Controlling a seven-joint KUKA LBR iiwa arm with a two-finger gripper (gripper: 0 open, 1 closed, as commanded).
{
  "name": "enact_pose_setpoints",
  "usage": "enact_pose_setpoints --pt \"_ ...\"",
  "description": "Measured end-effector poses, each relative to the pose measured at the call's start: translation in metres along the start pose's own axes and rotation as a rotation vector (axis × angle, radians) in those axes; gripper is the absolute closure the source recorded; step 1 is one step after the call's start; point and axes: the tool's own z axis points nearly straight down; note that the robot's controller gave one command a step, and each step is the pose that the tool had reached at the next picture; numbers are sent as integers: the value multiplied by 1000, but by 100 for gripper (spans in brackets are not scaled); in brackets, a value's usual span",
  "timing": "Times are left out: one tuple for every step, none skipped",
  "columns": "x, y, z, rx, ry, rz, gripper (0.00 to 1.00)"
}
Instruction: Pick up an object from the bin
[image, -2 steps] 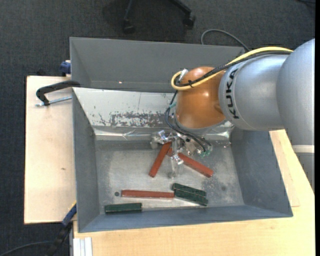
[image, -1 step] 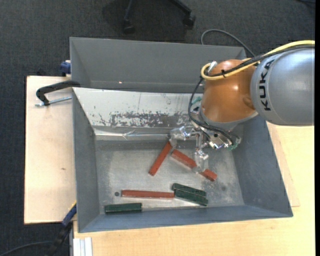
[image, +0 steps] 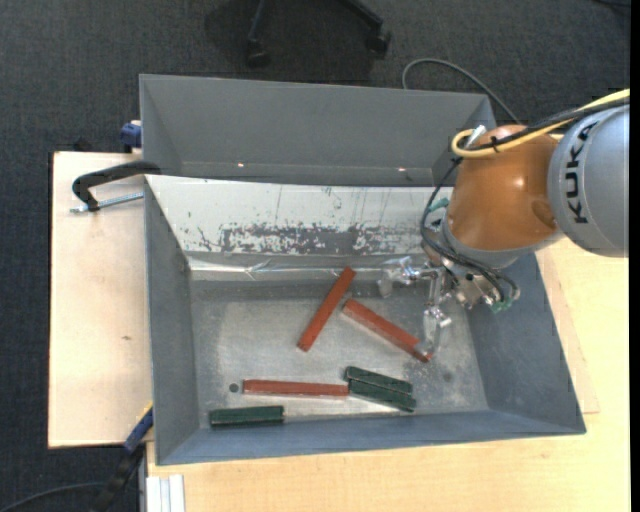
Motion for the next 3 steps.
enact_pose_setpoints --pt "6 6 43 -3 3 122 0" --pt "5 6 42 -2 0 122 0" --pt "5 6 42 -2 0 123 100"
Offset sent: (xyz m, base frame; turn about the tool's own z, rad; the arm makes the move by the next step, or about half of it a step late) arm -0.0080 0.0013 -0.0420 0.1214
